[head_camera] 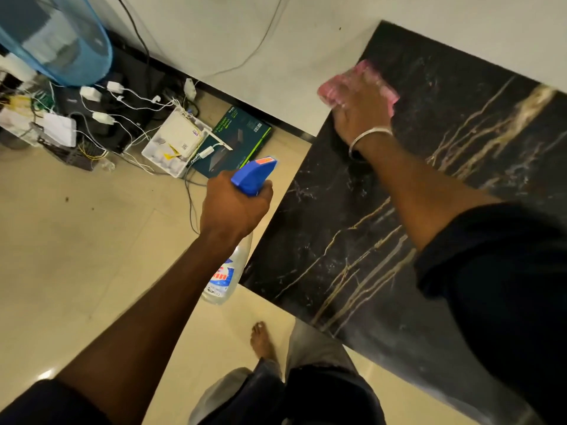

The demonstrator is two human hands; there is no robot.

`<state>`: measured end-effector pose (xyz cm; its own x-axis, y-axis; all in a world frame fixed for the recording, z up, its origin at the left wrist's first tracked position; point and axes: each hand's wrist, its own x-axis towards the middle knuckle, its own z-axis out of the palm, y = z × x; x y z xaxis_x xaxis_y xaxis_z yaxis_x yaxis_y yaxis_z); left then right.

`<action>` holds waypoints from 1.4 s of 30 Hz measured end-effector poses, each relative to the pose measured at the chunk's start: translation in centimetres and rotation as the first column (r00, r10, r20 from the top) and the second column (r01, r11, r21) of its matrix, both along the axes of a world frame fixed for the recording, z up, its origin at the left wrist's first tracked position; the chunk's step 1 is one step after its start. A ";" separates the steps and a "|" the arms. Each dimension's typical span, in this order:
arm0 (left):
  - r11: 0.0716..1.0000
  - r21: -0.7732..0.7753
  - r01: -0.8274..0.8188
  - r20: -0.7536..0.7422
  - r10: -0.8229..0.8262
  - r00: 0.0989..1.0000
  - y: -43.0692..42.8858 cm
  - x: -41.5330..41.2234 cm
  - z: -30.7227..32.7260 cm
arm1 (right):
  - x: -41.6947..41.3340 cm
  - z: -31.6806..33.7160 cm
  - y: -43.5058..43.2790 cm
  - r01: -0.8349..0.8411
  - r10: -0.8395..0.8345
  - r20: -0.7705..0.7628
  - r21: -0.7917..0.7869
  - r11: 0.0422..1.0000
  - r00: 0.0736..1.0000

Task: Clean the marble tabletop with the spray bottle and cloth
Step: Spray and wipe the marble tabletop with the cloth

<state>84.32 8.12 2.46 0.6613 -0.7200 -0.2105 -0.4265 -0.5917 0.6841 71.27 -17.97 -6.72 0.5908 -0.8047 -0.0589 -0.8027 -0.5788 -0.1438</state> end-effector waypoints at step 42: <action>0.953 -0.054 0.298 -0.017 -0.300 0.954 19.9 -5.0 -0.7 | -8.3 0.2 40.8 0.769 -0.769 0.110 0.045 0.637 0.630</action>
<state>79.30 27.98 1.80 0.4092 -0.8940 -0.1824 -0.5611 -0.4042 0.7223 62.99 22.83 -6.53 -0.2406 -0.9702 -0.0297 -0.9362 0.2401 -0.2566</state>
